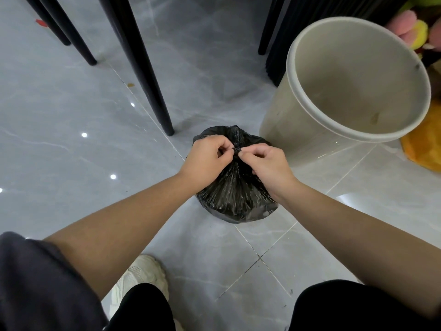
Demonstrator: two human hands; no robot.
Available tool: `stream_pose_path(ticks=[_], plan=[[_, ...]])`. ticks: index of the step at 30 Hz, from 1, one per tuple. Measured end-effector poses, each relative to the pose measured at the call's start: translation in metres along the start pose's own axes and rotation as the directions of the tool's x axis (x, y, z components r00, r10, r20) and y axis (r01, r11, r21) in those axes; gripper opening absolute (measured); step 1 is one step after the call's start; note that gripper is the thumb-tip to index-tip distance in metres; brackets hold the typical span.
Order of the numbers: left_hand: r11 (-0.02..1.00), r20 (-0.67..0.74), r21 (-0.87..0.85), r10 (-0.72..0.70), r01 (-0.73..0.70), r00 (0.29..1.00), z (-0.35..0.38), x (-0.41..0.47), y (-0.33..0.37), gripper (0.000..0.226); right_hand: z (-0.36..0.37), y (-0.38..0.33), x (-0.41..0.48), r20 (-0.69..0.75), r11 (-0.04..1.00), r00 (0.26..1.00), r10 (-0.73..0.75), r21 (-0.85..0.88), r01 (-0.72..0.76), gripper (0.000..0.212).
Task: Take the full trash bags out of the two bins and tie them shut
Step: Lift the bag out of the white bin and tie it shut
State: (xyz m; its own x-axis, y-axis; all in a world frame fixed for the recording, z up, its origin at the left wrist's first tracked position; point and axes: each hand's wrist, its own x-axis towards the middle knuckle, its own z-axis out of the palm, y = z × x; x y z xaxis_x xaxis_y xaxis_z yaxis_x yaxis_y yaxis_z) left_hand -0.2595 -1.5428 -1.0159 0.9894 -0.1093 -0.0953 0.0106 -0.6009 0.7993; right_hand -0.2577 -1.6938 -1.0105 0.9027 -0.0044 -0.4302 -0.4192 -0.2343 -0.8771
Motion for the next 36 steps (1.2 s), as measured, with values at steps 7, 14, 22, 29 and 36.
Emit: stream_pose_path(ticks=[7, 14, 22, 29, 36], plan=[[1.000, -0.008, -0.012, -0.029, 0.028, 1.000, 0.002, -0.001, 0.001, 0.009, 0.002, 0.001, 0.000, 0.042, 1.000, 0.999, -0.011, -0.027, 0.012, 0.015], [0.996, -0.112, 0.080, 0.043, -0.034, 0.993, 0.004, 0.000, 0.003, 0.007, 0.004, -0.004, 0.001, 0.091, 0.986, 0.987, 0.129, 0.090, -0.138, 0.018], [0.997, -0.075, 0.056, -0.048, 0.052, 0.996, 0.013, -0.018, 0.015, 0.009, 0.007, -0.004, 0.002, 0.008, 0.988, 0.994, 0.110, 0.112, -0.110, 0.009], [0.972, -0.071, -0.048, -0.232, 0.229, 0.970, 0.005, -0.008, 0.017, 0.013, 0.003, 0.002, 0.001, 0.008, 0.995, 1.000, 0.031, 0.091, -0.031, 0.009], [0.967, -0.038, -0.052, -0.253, 0.251, 0.967, 0.005, -0.005, 0.015, 0.012, 0.004, 0.004, -0.002, 0.001, 0.996, 0.996, -0.087, -0.024, 0.087, 0.010]])
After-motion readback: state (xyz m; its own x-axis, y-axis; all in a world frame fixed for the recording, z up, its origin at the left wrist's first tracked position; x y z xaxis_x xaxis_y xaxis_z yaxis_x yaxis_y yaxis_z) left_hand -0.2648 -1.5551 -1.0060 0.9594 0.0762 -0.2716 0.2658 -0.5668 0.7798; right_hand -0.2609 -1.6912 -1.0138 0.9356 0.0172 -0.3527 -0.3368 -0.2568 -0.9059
